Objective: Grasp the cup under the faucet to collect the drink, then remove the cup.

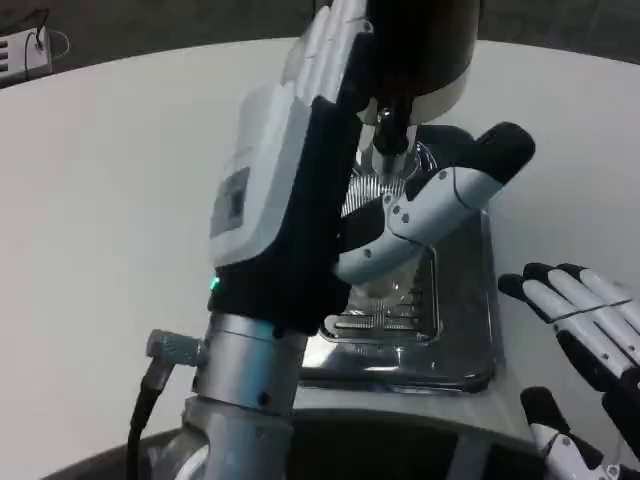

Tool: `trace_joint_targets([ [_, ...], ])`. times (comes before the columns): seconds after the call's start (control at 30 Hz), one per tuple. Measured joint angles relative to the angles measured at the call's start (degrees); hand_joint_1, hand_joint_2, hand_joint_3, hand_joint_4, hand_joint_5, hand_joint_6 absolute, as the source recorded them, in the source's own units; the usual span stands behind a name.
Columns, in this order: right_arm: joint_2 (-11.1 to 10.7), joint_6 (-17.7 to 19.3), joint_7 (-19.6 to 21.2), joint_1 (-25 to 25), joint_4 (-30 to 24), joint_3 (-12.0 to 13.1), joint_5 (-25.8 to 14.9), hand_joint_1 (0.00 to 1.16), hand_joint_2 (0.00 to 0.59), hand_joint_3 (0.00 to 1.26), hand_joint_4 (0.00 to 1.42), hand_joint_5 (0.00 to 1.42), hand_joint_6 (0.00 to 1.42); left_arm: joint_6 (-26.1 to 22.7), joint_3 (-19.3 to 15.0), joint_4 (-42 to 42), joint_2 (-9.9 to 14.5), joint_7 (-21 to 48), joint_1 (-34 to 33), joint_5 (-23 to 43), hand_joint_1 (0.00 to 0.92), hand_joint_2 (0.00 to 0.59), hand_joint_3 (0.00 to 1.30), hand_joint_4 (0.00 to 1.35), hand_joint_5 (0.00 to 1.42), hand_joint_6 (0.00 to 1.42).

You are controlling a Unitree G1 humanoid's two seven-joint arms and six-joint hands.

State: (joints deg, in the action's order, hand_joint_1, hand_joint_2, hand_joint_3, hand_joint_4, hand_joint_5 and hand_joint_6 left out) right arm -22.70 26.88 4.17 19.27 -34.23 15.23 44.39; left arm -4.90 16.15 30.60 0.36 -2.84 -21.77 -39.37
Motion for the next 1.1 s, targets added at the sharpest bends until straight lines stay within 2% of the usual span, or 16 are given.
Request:
trace_joint_targets([
  [0.43, 0.14, 0.00, 0.00, 0.25, -0.06, 0.46, -0.70, 0.13, 0.548, 0.14, 0.10, 0.10, 0.18, 0.21, 2.89, -8.33, -1.37, -0.65, -2.01, -1.76, 0.000, 0.125, 0.00, 0.00, 0.00, 0.00],
  [1.1, -0.27, 0.00, 0.00, -0.52, 0.08, 1.56, -2.19, 0.13, 0.545, 0.14, 0.10, 0.10, 0.18, -0.07, 5.35, -10.41, -1.31, 0.00, -4.48, -5.05, 0.000, 0.123, 0.00, 0.00, 0.00, 0.00],
])
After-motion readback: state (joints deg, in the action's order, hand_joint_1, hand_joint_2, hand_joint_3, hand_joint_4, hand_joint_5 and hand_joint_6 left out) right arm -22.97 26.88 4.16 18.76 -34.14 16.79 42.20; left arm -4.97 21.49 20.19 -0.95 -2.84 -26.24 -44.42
